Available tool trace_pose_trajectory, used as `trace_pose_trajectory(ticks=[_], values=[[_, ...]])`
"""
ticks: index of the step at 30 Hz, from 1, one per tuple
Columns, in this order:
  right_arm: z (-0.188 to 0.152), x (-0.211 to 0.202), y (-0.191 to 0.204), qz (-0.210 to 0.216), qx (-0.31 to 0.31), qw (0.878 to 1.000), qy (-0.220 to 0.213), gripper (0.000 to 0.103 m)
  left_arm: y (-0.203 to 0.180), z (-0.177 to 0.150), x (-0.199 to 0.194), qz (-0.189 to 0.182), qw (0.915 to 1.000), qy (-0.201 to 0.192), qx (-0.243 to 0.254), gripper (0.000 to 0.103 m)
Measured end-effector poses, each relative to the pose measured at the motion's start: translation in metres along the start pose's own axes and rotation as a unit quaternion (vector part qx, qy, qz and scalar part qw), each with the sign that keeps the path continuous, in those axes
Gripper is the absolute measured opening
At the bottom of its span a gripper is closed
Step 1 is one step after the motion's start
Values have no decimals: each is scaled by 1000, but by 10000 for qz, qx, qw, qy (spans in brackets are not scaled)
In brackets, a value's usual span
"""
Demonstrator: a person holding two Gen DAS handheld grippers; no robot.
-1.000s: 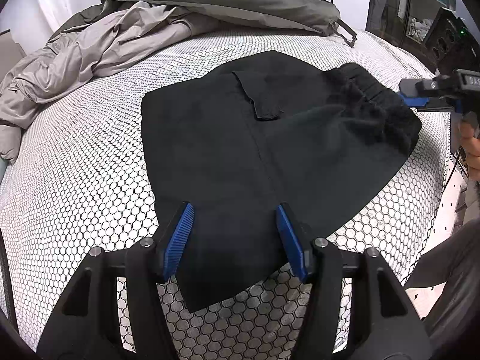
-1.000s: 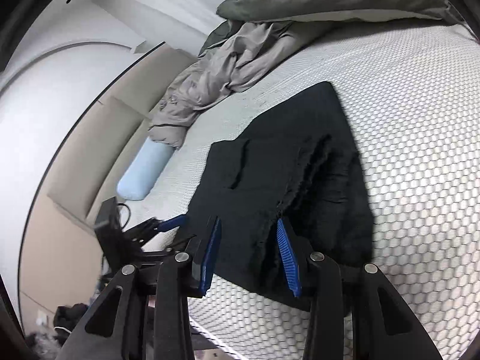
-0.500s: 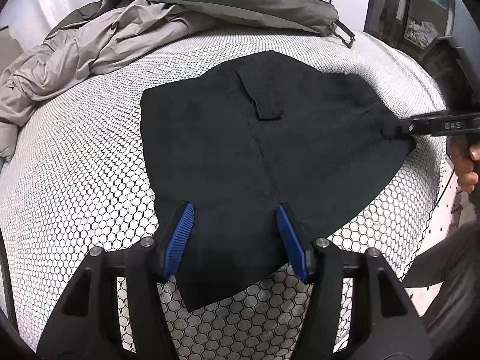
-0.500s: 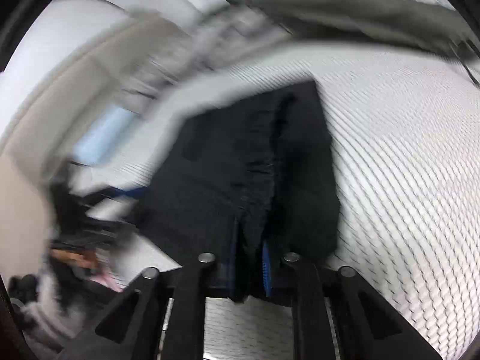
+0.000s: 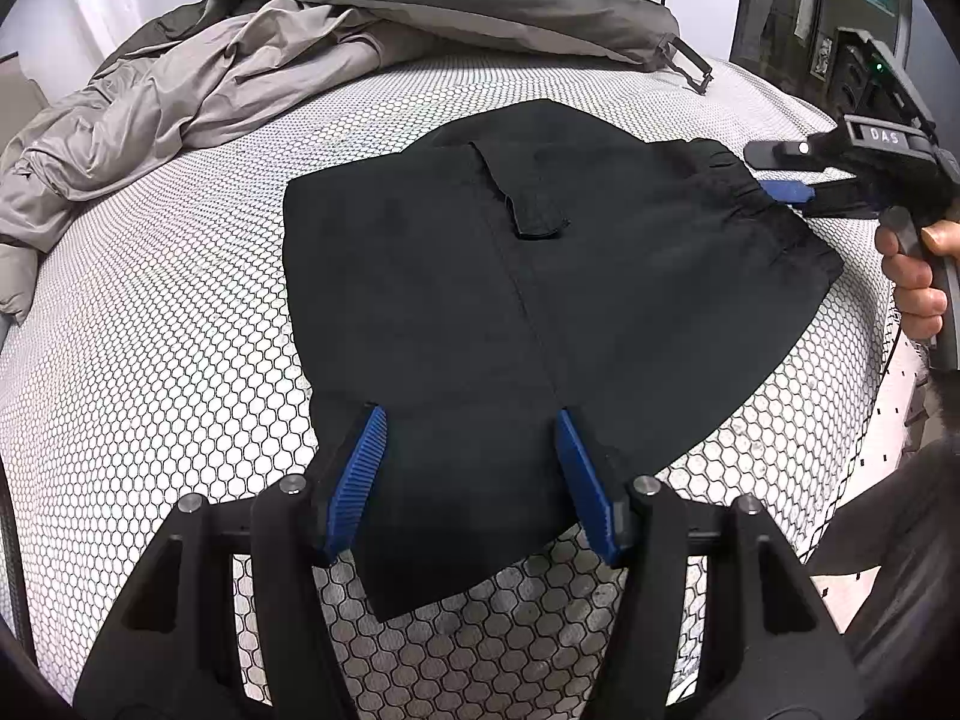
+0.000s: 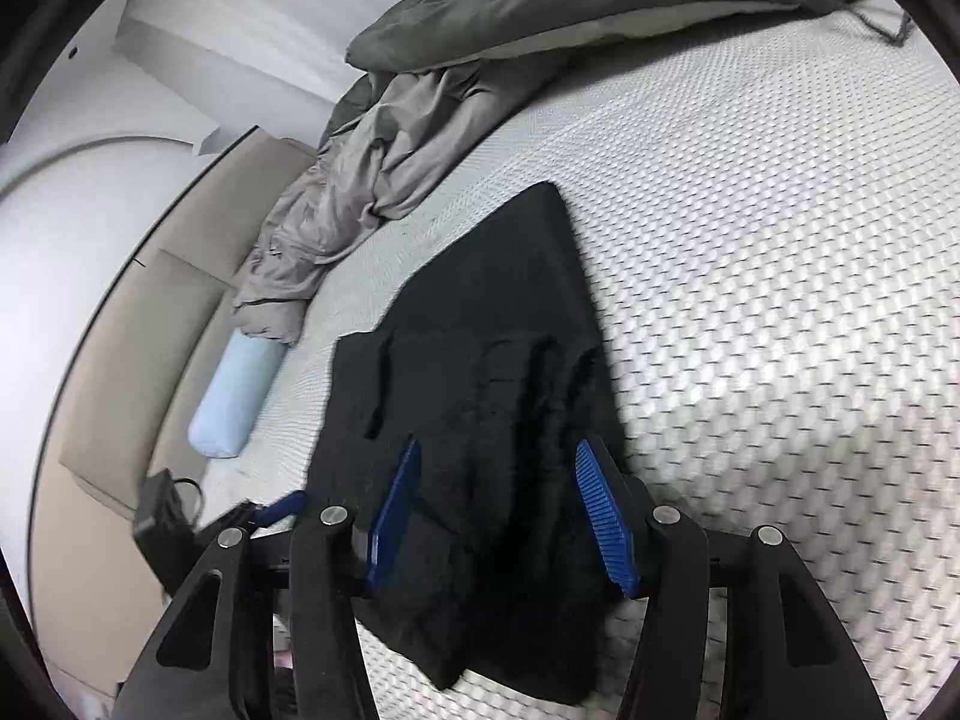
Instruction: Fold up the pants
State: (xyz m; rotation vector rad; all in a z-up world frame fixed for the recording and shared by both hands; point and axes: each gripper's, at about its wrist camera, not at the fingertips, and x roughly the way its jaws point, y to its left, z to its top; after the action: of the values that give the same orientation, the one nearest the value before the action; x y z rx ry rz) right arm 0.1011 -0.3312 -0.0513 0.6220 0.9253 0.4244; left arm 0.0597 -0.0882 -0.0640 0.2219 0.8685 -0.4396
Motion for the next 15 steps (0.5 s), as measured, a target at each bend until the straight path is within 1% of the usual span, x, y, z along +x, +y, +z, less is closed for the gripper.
trace_pose_trajectory(ticks=[3,6,9,12,14,15], values=[[2,-1,13,66,-255,9996,-57,56,0,0,0,1,10000,-1,-4,56],[0,-6,24,308,-401,9987,-83,56,-3,0,0,36,10000,4,-4,56],[-6,-4,27,210,-608,9979,90,56,-4,0,0,45,10000,6,-12,57],[-13,9,18,92,-478,9979,427,56,-4,0,1,47,10000,9,-13,57],[-18,8,16,93,-504,9977,440,53,-4,1,1,45,10000,11,-19,57],[-17,4,18,-5,-576,9977,352,53,-4,0,1,44,10000,12,-16,57]])
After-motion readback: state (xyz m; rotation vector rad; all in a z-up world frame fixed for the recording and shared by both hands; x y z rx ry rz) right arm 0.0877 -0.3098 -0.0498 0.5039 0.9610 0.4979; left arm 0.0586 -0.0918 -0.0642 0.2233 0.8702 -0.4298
